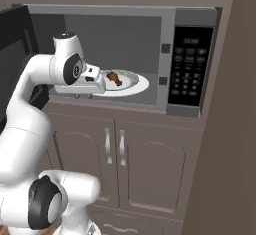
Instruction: Pick the chicken drumstick from the microwave and place it on plate located on the counter.
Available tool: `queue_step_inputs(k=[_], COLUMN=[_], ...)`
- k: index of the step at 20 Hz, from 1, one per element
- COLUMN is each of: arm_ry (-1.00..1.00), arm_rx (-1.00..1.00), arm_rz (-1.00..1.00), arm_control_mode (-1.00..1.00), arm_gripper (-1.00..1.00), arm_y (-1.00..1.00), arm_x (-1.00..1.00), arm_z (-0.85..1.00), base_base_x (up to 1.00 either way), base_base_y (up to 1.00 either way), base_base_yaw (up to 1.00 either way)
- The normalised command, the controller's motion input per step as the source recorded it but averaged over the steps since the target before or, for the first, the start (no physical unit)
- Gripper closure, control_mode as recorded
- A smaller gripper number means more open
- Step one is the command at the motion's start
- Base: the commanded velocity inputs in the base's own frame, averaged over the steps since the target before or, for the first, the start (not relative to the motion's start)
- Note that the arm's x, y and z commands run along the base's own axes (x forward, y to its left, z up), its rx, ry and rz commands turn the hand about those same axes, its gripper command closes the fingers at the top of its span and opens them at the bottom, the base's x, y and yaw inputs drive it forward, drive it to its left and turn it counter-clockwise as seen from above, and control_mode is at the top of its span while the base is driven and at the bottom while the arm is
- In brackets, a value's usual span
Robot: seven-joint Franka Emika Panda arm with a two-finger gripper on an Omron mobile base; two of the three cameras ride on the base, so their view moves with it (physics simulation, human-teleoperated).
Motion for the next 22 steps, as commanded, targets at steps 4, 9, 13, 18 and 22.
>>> queue_step_inputs(k=[4,9,13,18,22], arm_ry=[-0.12,-0.17,-0.24,-0.17,-0.04], arm_rx=[0.00,0.00,0.00,0.02,0.04], arm_rz=[0.00,0.00,0.00,-0.03,-0.04], arm_control_mode=[-1.00,-1.00,-1.00,-1.00,-1.00], arm_gripper=[-1.00,-1.00,-1.00,-1.00,-1.00], arm_y=[0.00,-0.02,-0.01,0.00,0.00], arm_x=[-0.38,-0.28,-0.07,0.00,0.01], arm_z=[0.00,0.02,0.24,0.63,0.94], base_base_x=[0.00,0.00,0.00,0.00,0.00], base_base_y=[0.00,0.00,0.00,0.00,0.00], base_base_yaw=[0.00,0.00,0.00,0.00,0.00])
